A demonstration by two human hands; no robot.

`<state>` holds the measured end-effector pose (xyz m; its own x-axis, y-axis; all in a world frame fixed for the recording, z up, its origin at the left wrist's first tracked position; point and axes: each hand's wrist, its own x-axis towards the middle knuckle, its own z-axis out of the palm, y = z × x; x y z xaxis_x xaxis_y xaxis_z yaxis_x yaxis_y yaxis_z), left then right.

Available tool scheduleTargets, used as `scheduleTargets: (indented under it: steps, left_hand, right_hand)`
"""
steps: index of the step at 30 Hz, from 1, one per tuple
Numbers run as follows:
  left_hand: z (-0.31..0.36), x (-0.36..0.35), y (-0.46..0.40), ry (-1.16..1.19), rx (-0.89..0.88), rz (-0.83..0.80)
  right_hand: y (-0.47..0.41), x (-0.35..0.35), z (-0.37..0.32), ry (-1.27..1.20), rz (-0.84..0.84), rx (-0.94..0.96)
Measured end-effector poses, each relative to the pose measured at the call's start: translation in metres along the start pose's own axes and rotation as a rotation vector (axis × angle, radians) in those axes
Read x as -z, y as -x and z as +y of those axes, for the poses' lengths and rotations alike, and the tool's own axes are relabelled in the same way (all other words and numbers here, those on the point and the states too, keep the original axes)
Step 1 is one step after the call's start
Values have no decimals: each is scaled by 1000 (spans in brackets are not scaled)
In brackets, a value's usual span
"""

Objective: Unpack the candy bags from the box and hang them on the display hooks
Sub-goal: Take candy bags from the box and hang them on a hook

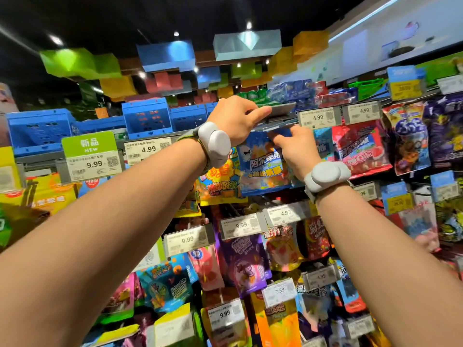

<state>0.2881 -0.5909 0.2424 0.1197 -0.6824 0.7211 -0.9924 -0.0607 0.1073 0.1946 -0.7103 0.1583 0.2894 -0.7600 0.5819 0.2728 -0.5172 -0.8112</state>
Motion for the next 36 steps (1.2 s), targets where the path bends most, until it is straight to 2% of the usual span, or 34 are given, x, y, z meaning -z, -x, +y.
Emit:
scheduleTargets:
  steps: [12, 18, 23, 25, 28, 36]
  left_hand:
    - [1, -3, -1, 18, -25, -14]
    - [-5, -6, -2, 2, -42, 1]
    - [-6, -7, -2, 8, -51, 14]
    - [-7, -8, -3, 7, -53, 20]
    - [-7, -10, -4, 11, -42, 16]
    - [-10, -10, -2, 16, -11, -4]
  right_hand:
    - [-11, -12, 22, 88, 27, -5]
    - [-10, -23, 27, 207, 160, -81]
    - [30, -34, 40, 374, 354, 166]
    - [45, -44, 47, 475, 303, 186]
    - [53, -60, 52, 588, 197, 77]
    - [44, -71, 51, 683, 201, -3]
